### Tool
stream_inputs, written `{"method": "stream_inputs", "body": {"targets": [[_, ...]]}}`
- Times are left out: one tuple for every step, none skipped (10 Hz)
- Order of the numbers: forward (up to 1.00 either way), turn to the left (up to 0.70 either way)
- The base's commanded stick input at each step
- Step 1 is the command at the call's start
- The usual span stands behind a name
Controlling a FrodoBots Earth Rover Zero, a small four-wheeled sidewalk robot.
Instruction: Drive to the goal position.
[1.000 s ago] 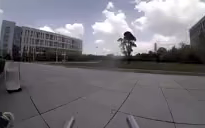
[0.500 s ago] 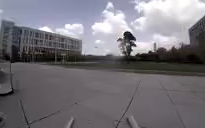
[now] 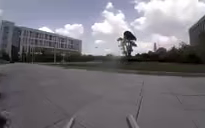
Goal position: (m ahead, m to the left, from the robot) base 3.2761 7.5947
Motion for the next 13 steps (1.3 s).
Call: {"method": "stream_inputs", "body": {"targets": [[0.70,0.35],[0.70,0.35],[0.70,0.35],[0.70,0.35],[0.70,0.35],[0.70,0.35],[0.70,0.35],[0.70,0.35],[0.70,0.35],[0.70,0.35],[0.70,0.35],[0.70,0.35],[0.70,0.35]]}}
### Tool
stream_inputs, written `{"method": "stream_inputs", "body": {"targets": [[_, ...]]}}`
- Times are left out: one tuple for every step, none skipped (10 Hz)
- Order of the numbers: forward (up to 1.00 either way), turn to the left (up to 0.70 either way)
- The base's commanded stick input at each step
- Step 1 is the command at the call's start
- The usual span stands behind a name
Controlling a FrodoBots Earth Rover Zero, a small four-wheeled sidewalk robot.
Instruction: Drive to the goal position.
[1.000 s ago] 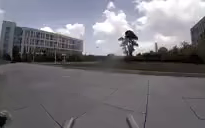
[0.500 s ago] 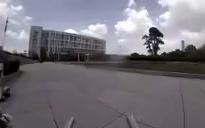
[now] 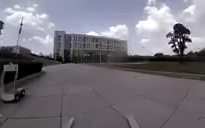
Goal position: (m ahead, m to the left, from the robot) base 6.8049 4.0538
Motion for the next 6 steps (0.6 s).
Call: {"method": "stream_inputs", "body": {"targets": [[0.70,0.35],[0.70,0.35],[0.70,0.35],[0.70,0.35],[0.70,0.35],[0.70,0.35]]}}
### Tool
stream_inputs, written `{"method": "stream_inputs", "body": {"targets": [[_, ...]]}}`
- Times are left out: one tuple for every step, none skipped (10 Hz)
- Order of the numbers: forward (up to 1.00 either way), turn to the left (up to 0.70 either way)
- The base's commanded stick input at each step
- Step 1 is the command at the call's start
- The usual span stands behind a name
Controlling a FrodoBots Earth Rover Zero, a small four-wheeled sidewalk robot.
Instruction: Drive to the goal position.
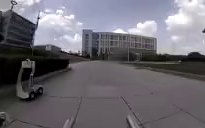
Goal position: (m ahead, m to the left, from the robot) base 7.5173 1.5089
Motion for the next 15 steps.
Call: {"method": "stream_inputs", "body": {"targets": [[0.70,0.11],[0.70,0.00],[0.70,0.00],[0.70,0.00],[0.70,0.00],[0.70,0.00],[0.70,0.00],[0.70,0.00],[0.70,0.00],[0.70,0.00],[0.70,0.00],[0.70,0.00],[0.70,-0.16],[0.70,-0.35],[0.70,-0.35]]}}
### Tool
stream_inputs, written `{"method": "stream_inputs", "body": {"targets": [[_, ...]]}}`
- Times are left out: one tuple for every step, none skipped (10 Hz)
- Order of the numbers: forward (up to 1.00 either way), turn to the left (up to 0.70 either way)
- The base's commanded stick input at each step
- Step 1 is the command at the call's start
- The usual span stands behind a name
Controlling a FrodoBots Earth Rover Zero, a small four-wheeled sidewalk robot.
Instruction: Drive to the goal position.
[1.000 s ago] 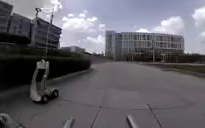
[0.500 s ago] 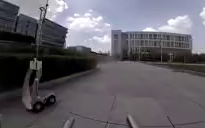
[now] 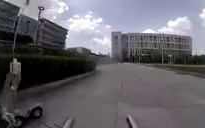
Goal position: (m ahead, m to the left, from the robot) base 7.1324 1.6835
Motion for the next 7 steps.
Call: {"method": "stream_inputs", "body": {"targets": [[0.70,-0.35],[0.70,-0.35],[0.70,-0.35],[0.70,-0.16],[0.70,0.00],[0.70,0.00],[0.70,0.00]]}}
